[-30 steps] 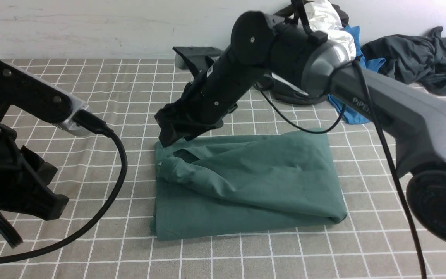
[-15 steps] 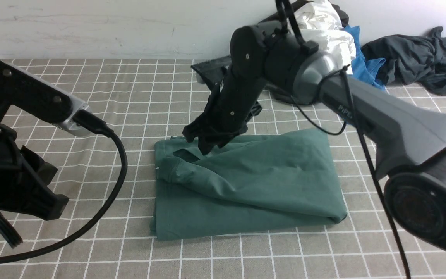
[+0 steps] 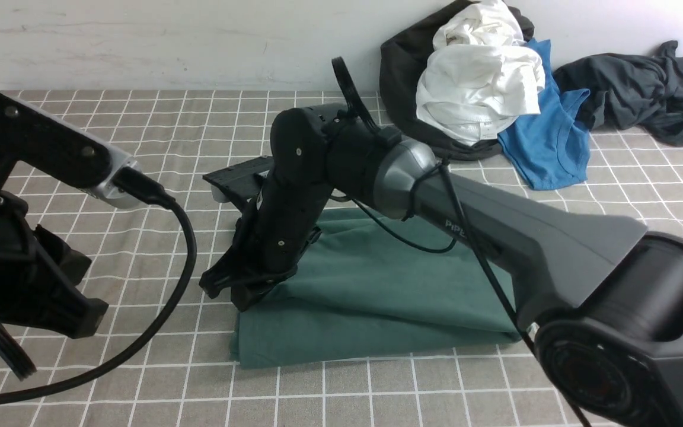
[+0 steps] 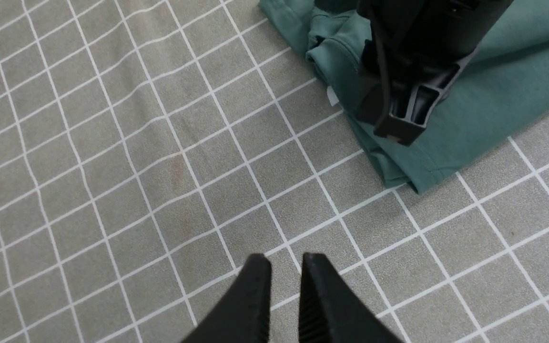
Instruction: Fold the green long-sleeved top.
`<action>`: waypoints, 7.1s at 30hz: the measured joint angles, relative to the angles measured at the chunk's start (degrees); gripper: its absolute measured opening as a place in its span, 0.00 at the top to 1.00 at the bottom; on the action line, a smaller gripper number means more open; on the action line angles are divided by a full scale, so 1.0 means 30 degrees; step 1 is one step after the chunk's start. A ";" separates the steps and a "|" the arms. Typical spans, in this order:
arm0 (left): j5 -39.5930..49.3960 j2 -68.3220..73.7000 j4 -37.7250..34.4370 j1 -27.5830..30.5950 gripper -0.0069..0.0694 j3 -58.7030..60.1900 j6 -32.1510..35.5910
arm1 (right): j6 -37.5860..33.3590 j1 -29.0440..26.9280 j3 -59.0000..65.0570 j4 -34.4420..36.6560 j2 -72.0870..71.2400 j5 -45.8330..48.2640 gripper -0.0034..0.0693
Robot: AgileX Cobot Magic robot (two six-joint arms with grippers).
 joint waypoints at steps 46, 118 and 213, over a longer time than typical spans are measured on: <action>-0.1633 -1.7392 0.0877 0.0000 0.81 0.8350 -0.2175 | 0.0184 -0.0117 3.0947 -0.4501 -3.8913 -1.5485 0.85; -0.1647 -1.7392 0.0892 0.0000 0.81 0.8364 -0.2175 | 0.6045 -1.4536 4.3976 -0.7588 -4.6991 -1.6998 0.97; -1.0642 -1.8673 -0.2709 0.9197 0.92 1.7975 -0.0342 | 0.5942 -1.4536 4.3967 -0.7630 -4.6991 -1.6976 0.97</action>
